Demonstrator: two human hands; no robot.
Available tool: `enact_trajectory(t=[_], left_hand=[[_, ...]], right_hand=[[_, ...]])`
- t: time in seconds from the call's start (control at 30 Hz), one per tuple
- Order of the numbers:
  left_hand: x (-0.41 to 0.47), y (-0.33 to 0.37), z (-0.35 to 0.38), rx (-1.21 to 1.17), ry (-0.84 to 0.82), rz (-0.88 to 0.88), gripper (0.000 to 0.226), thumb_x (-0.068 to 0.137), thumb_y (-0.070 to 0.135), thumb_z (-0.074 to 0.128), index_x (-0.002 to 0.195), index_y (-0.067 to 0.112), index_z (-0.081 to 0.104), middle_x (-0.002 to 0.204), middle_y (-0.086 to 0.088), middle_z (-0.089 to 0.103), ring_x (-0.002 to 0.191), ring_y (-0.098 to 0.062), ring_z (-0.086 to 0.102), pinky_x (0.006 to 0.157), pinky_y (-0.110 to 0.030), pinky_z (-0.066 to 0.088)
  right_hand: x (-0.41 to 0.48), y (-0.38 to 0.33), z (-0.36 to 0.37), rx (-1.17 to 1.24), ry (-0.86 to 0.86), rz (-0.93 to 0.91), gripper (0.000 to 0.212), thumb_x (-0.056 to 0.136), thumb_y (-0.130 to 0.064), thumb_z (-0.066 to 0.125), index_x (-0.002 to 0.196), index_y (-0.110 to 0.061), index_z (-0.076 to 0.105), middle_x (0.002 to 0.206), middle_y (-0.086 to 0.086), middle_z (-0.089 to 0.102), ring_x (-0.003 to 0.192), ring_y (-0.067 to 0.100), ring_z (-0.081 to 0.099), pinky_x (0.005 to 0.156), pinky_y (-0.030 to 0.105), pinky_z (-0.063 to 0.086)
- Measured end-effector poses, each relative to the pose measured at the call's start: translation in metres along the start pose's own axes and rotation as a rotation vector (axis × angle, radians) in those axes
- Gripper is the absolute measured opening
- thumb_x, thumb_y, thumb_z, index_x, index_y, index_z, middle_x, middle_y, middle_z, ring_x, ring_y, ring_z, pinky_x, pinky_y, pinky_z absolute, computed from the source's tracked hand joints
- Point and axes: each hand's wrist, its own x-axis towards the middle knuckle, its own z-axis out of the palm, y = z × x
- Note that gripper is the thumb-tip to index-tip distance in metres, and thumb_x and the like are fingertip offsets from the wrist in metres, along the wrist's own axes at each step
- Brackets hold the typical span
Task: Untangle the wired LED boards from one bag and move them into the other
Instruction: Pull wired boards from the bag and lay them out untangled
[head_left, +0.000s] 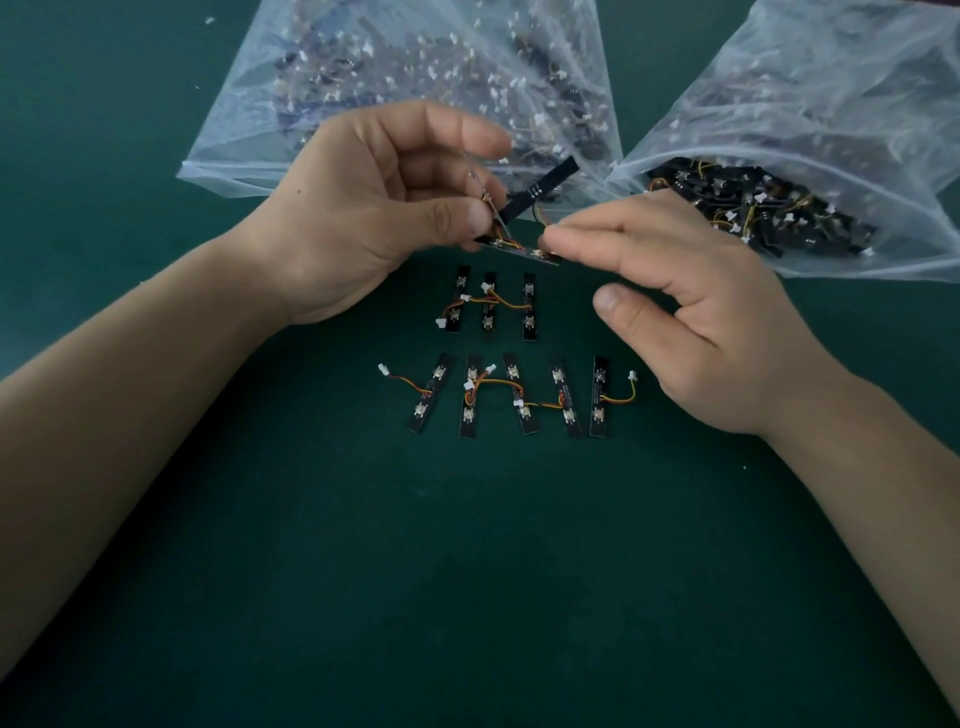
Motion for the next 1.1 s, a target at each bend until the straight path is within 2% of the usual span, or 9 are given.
enact_trajectory(t=[0.2, 0.3, 0.4, 0.47, 0.6, 0.8, 0.93, 1.1], left_hand=[[0.000, 0.000, -0.002, -0.042, 0.007, 0.003, 0.029, 0.087, 0.011, 0.074, 0.114, 0.015, 0.066, 0.090, -0.003, 0.069, 0.081, -0.014, 0.069, 0.077, -0.029, 0.056], [0.001, 0.000, -0.004, -0.069, 0.050, 0.013, 0.028, 0.088, 0.011, 0.073, 0.114, 0.015, 0.064, 0.091, -0.003, 0.068, 0.081, -0.015, 0.067, 0.075, -0.029, 0.056], [0.002, 0.000, -0.007, -0.070, 0.094, 0.037, 0.023, 0.093, 0.006, 0.069, 0.114, 0.015, 0.063, 0.090, -0.002, 0.069, 0.082, -0.015, 0.067, 0.075, -0.028, 0.056], [0.002, 0.000, -0.010, -0.054, 0.150, 0.064, 0.021, 0.097, 0.002, 0.067, 0.112, 0.015, 0.063, 0.088, 0.000, 0.069, 0.082, -0.015, 0.068, 0.074, -0.029, 0.056], [0.004, 0.000, -0.013, -0.044, 0.266, 0.070, 0.019, 0.097, 0.004, 0.070, 0.106, 0.021, 0.069, 0.090, 0.002, 0.069, 0.079, -0.012, 0.067, 0.070, -0.028, 0.055], [0.004, 0.000, -0.012, -0.032, 0.268, 0.057, 0.020, 0.095, 0.004, 0.071, 0.102, 0.023, 0.071, 0.086, 0.005, 0.072, 0.076, -0.011, 0.068, 0.068, -0.027, 0.055], [0.005, 0.000, -0.013, -0.046, 0.271, 0.042, 0.021, 0.094, 0.004, 0.072, 0.100, 0.024, 0.072, 0.084, 0.007, 0.072, 0.075, -0.011, 0.067, 0.067, -0.027, 0.054], [0.005, 0.000, -0.015, -0.069, 0.273, 0.025, 0.018, 0.094, 0.005, 0.072, 0.102, 0.022, 0.071, 0.088, 0.002, 0.071, 0.074, -0.012, 0.065, 0.069, -0.029, 0.054]], right_hand=[[0.000, 0.001, 0.001, -0.052, 0.094, 0.037, 0.036, 0.101, -0.004, 0.060, 0.137, -0.006, 0.066, 0.130, -0.002, 0.065, 0.122, 0.014, 0.055, 0.110, 0.027, 0.038], [0.002, 0.002, 0.000, -0.055, 0.248, 0.083, 0.025, 0.097, -0.013, 0.073, 0.122, -0.010, 0.073, 0.118, -0.008, 0.068, 0.109, 0.004, 0.059, 0.101, 0.024, 0.045], [0.005, 0.001, 0.001, 0.047, 0.395, 0.163, 0.012, 0.095, -0.015, 0.077, 0.106, -0.014, 0.075, 0.102, -0.004, 0.074, 0.096, 0.014, 0.070, 0.092, 0.034, 0.056], [0.006, 0.000, 0.002, 0.079, 0.424, 0.198, 0.008, 0.096, -0.018, 0.076, 0.103, -0.016, 0.074, 0.098, -0.006, 0.075, 0.093, 0.013, 0.072, 0.090, 0.034, 0.057], [0.007, -0.004, 0.002, 0.083, 0.423, 0.203, 0.003, 0.097, -0.022, 0.075, 0.098, -0.024, 0.073, 0.095, -0.023, 0.070, 0.084, 0.001, 0.068, 0.081, 0.016, 0.050], [0.008, -0.005, 0.002, 0.120, 0.380, 0.226, 0.008, 0.097, -0.029, 0.075, 0.091, -0.033, 0.071, 0.088, -0.021, 0.072, 0.074, 0.000, 0.065, 0.070, 0.014, 0.047], [0.007, -0.002, 0.002, 0.084, 0.312, 0.256, 0.005, 0.096, -0.026, 0.076, 0.091, -0.028, 0.074, 0.084, -0.022, 0.071, 0.066, -0.004, 0.059, 0.067, 0.005, 0.039], [0.008, 0.000, 0.002, 0.041, 0.217, 0.319, 0.003, 0.095, -0.029, 0.077, 0.092, -0.030, 0.076, 0.078, -0.029, 0.069, 0.067, -0.005, 0.061, 0.064, 0.003, 0.038]])
